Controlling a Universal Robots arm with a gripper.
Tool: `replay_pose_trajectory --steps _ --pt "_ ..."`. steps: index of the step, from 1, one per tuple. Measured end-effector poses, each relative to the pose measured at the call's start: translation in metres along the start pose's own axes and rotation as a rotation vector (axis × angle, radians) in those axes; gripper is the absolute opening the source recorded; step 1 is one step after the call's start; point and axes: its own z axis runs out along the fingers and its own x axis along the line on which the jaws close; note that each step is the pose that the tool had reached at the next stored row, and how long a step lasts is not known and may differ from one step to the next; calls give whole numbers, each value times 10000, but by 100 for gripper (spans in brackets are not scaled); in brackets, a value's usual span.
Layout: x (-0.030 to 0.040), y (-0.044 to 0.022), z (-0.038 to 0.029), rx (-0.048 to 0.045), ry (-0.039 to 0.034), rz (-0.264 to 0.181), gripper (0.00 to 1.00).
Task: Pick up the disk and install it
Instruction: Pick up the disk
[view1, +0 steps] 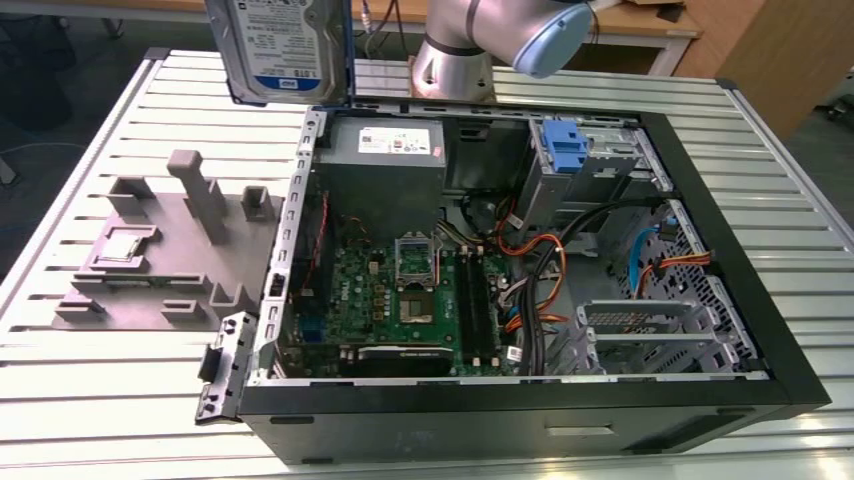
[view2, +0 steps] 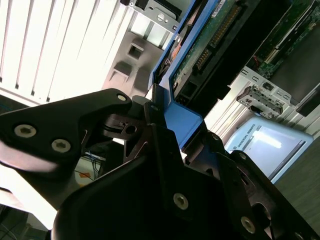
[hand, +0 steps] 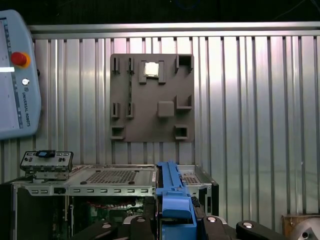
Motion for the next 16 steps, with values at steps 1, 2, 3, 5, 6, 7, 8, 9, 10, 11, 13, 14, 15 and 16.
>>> replay_pose_trajectory --steps 1,2,3,5,6,7,8,9,10,11,13,14,15,16 --pt "-1 -7 0 -1 0 -1 37" --pt "-1 -14 0 -1 1 0 37" --pt "-1 -21 0 -1 0 0 37" --pt "-1 -35 0 0 1 0 37" --pt "-2 -42 0 0 0 0 37" --pt "-2 -49 0 0 0 0 37" --pt "-2 -55 -1 -1 0 0 37" --pt "-2 -62 0 0 0 0 37" --pt "-2 -68 -1 -1 0 0 37" --pt "-3 -75 -1 0 0 0 37" --pt "-3 -87 -1 -1 1 0 37" --pt "-3 -94 -1 0 0 0 37" --pt "-4 -101 -1 -1 0 0 37" --pt "-4 -107 -1 0 0 0 37"
